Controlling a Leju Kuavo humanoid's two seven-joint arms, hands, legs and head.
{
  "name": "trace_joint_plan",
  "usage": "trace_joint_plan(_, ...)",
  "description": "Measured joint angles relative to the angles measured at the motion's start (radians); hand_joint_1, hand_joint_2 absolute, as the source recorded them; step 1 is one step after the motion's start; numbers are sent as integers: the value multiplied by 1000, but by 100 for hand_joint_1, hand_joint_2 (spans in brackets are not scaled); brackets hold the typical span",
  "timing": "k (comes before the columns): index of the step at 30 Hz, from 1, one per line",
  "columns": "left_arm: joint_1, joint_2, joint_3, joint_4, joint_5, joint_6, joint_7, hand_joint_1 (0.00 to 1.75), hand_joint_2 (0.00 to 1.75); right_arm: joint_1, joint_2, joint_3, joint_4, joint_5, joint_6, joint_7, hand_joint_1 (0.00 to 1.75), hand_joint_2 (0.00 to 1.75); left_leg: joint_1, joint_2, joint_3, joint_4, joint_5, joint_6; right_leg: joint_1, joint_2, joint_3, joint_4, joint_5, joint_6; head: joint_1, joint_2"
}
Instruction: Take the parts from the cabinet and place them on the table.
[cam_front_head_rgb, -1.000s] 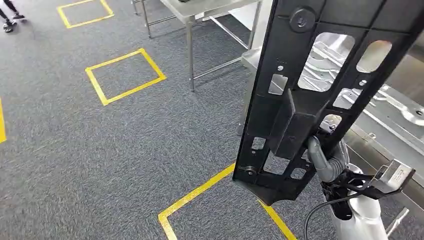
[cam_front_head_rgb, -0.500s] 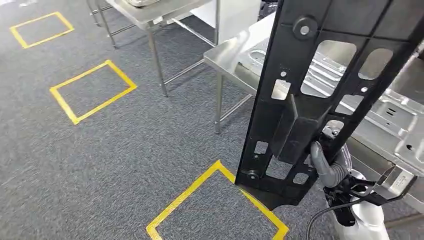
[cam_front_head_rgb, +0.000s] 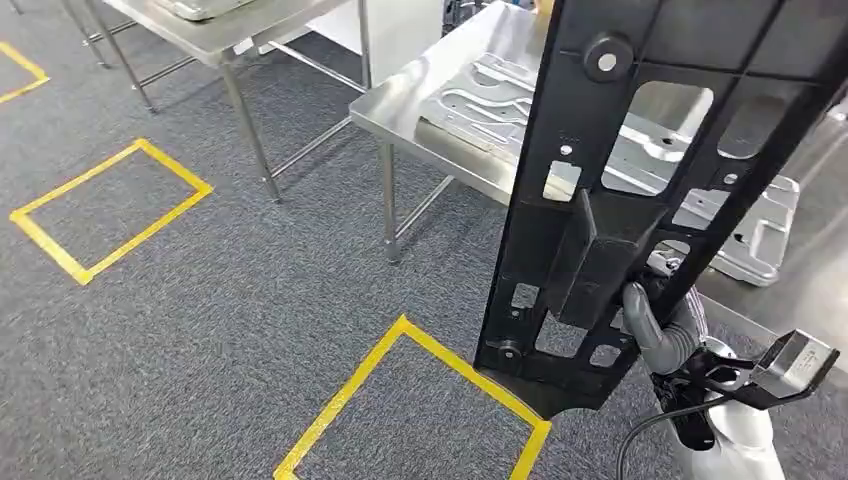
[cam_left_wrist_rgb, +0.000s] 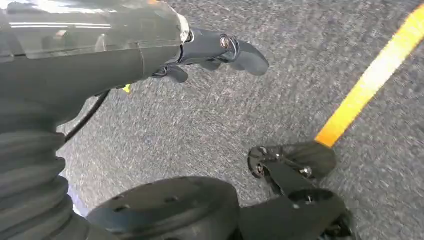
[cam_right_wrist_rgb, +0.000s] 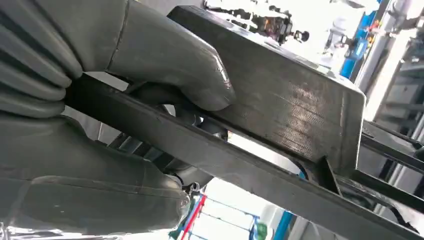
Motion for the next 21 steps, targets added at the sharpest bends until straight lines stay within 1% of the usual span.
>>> trace_joint_plan(1, 0, -1, 0, 0, 0, 0, -3, 0, 175, -4, -1, 0, 0, -1, 0, 0, 175, 175, -2, 9, 3, 2, -3, -5, 1, -38, 48, -83, 18, -4, 0, 0)
trace_joint_plan(2, -1, -2, 0, 0, 0, 0, -6, 0, 175, -12, -1, 0, 0, -2, 0, 0, 175, 175, -11, 15, 2, 6, -9, -13, 14, -51, 51, -100, 8, -17, 0, 0)
trace_joint_plan(3, -3, -2, 0, 0, -1, 0, -8, 0, 175, -13, -1, 0, 0, -2, 0, 0, 175, 175, -11, 21, 4, 5, -11, -17, 13, -34, 47, -99, 9, -25, 0, 0)
trace_joint_plan(4, -3, -2, 0, 0, -2, 0, -8, 0, 175, -13, -1, 0, 0, -3, -1, 2, 175, 175, -11, 31, 6, 5, -13, -21, 15, -26, 45, -98, 7, -29, 0, 0)
trace_joint_plan(5, -4, -2, -1, 0, -2, 0, -9, 0, 175, -13, -1, 0, 0, -2, -2, 3, 175, 175, -11, 41, 9, 2, -14, -26, 17, -15, 43, -97, 6, -35, 0, 0)
trace_joint_plan(6, -6, -3, -2, 0, -3, 0, -10, 0, 175, -14, -1, 0, 0, -2, -2, 5, 175, 175, -12, 52, 11, 5, -19, -33, 9, -2, 47, -103, 12, -44, 0, 0)
trace_joint_plan(7, -7, -2, -3, 0, -3, 0, -10, 0, 175, -15, -1, 0, -1, -2, -2, 5, 175, 175, -3, 15, 7, 25, -34, -39, 7, 6, 49, -105, 14, -49, 0, 0)
trace_joint_plan(8, -6, -3, -3, 0, -3, 0, -10, 0, 175, -21, -1, 0, -1, -2, -2, 6, 175, 175, -1, -24, -18, 80, -72, -41, 5, 13, 49, -105, 14, -57, 0, 0)
trace_joint_plan(9, -5, -3, -3, 0, -3, 0, -10, 0, 175, -24, 0, 0, -1, -2, -2, 7, 175, 175, 0, -44, -55, 160, -113, -44, 6, 22, 49, -105, 14, -59, 0, 0)
trace_joint_plan(10, -3, -3, -3, 0, -3, 0, -10, 0, 175, -24, 1, 0, -1, -2, -2, 7, 175, 175, 1, -54, -100, 251, -153, -47, 7, 33, 48, -105, 13, -61, 0, 0)
trace_joint_plan(11, -2, -3, -2, 0, -1, -2, -11, 0, 175, -24, 1, 0, -1, -2, -2, 8, 175, 175, 1, -56, -133, 317, -172, -49, 8, 45, 48, -104, 13, -61, 0, 0)
trace_joint_plan(12, -4, -3, -2, 0, -1, -3, -11, 0, 175, -24, 1, 0, 0, -1, -2, 10, 175, 175, 1, -56, -147, 339, -165, -49, 9, 57, 48, -104, 13, -61, 0, 0)
trace_joint_plan(13, -7, -3, -3, 0, -3, -3, -10, 0, 175, -24, 1, 0, 0, -1, -2, 11, 175, 175, 1, -57, -135, 305, -132, -46, 9, 71, 50, -103, 12, -60, 0, 0)
trace_joint_plan(14, -7, -3, -3, 0, -3, -3, -10, 0, 175, -24, 1, 0, 0, 0, -1, 11, 175, 175, 1, -60, -105, 235, -86, -43, 9, 84, 52, -102, 12, -59, 0, 0)
trace_joint_plan(15, -6, -3, -3, 0, -3, -3, -10, 0, 175, -26, 1, 0, 0, 0, -1, 12, 175, 175, 2, -71, -64, 143, -36, -38, 8, 98, 54, -100, 10, -57, 0, 0)
trace_joint_plan(16, -2, -2, -3, 0, -3, -3, -10, 0, 175, -25, 1, 0, 0, 0, -1, 13, 175, 175, 3, -118, -25, 49, 8, -32, 6, 110, 53, -99, 9, -54, 0, 0)
trace_joint_plan(17, 0, -2, -3, 0, -3, -3, -10, 0, 175, -27, 1, 0, 0, 0, -1, 13, 175, 175, 6, -159, -18, 23, -6, -26, 12, 119, 48, -94, 8, -47, 0, 0)
trace_joint_plan(18, 0, -2, -3, 0, -3, -3, -10, 0, 175, -28, 1, 0, 0, 1, -1, 15, 175, 175, 5, -146, -16, 22, -3, -28, 7, 133, 41, -93, 12, -40, 0, 0)
trace_joint_plan(19, -2, -3, -3, 0, -3, -3, -10, 0, 175, -27, 1, 0, 0, 2, -1, 16, 175, 175, -1, -138, -16, 22, -4, -23, 1, 141, 38, -95, 14, -32, 0, 0)
trace_joint_plan(20, -2, -3, -3, 0, -4, -3, -11, 0, 175, -25, 1, 0, 0, 2, 0, 16, 175, 175, -2, -130, -15, 22, -3, -18, 0, 152, 38, -99, 17, -25, 0, 0)
trace_joint_plan(21, -3, -3, -4, 0, -4, -3, -14, 0, 175, -25, 0, 0, 0, 2, 0, 16, 175, 175, 5, -117, -11, 10, 4, -9, 4, 163, 36, -101, 19, -16, 0, 0)
